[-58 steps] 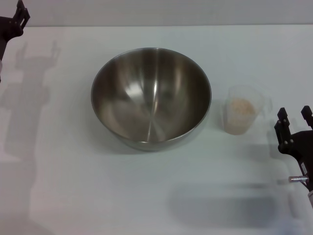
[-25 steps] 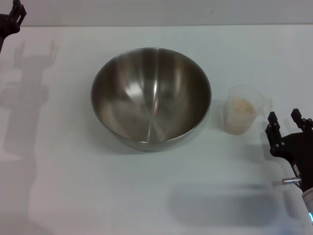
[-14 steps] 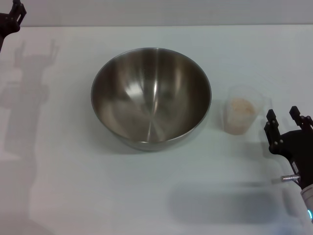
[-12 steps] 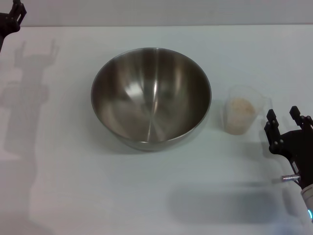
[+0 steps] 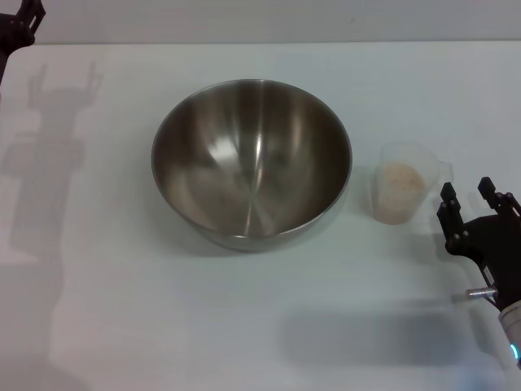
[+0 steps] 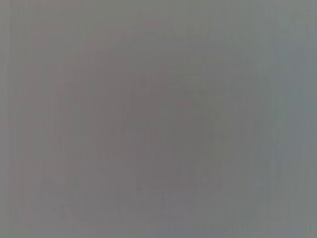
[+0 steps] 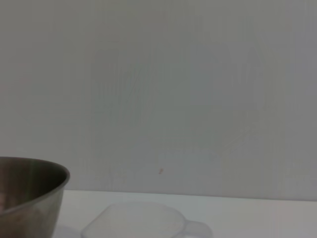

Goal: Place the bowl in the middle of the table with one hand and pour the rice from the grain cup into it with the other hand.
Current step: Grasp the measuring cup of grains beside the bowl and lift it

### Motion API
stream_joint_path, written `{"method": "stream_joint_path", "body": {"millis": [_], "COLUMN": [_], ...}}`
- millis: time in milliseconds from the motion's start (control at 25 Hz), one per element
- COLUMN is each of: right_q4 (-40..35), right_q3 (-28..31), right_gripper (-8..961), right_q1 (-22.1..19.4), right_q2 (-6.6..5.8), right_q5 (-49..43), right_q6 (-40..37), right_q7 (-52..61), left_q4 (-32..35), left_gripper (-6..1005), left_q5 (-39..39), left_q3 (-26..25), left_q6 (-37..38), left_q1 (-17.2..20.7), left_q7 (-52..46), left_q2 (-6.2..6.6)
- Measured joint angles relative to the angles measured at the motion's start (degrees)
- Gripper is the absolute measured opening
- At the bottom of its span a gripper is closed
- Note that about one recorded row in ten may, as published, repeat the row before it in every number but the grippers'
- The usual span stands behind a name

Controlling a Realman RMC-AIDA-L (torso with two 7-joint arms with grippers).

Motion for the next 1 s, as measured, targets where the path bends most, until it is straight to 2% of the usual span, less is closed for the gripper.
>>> {"method": "stream_joint_path", "body": {"millis": [1000], "right_q4": [-2.0], "right_q3": [0.4], "right_gripper": [498], "right_q1": [2.3], "right_q2": [-0.02], "right_q5": [0.0], "right_q6": [2.2], "right_q7": [1.7], "left_q4": [-0.8], "left_gripper": [844], "left_q5": [0.2], "left_q3": [0.0], "left_q6": [0.2], "left_q1": [0.3], "left_q7": [0.0], "left_q2": [-0.02]}}
